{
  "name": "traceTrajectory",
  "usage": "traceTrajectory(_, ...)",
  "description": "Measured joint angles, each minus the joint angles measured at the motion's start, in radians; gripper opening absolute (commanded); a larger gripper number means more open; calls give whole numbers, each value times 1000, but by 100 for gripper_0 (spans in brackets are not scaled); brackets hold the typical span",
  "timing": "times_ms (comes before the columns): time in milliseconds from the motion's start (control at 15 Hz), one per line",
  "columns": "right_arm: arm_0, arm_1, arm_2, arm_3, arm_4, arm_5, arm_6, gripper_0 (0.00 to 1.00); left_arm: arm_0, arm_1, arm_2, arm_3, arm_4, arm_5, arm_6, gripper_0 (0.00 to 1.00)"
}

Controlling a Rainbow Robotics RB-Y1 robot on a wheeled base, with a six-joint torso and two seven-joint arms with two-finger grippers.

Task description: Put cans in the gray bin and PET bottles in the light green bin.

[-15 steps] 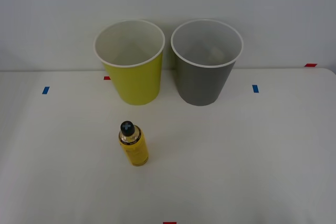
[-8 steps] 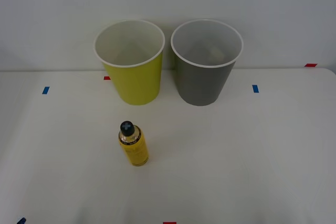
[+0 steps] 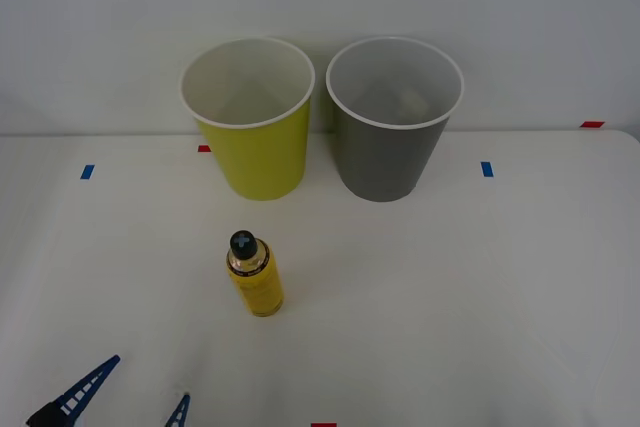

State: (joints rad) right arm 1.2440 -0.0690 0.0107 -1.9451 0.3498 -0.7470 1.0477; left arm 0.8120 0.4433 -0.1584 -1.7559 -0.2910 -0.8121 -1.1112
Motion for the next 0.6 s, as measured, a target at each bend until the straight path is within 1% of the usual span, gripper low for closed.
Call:
traceTrajectory(133, 0, 0, 0, 0, 0, 0, 0, 100, -49, 42, -42, 9, 14, 1, -6, 100)
traceTrajectory(267, 0, 0, 0, 0, 0, 0, 0, 100, -88, 76, -64, 14, 15, 3, -9, 100)
traceTrajectory(467, 0, 0, 0, 0, 0, 0, 0, 100, -142, 118, -95, 18, 16, 16, -13, 100)
traceTrajectory(600, 0, 0, 0, 0, 0, 0, 0, 100, -187, 137, -127, 19, 17, 46, -13, 100)
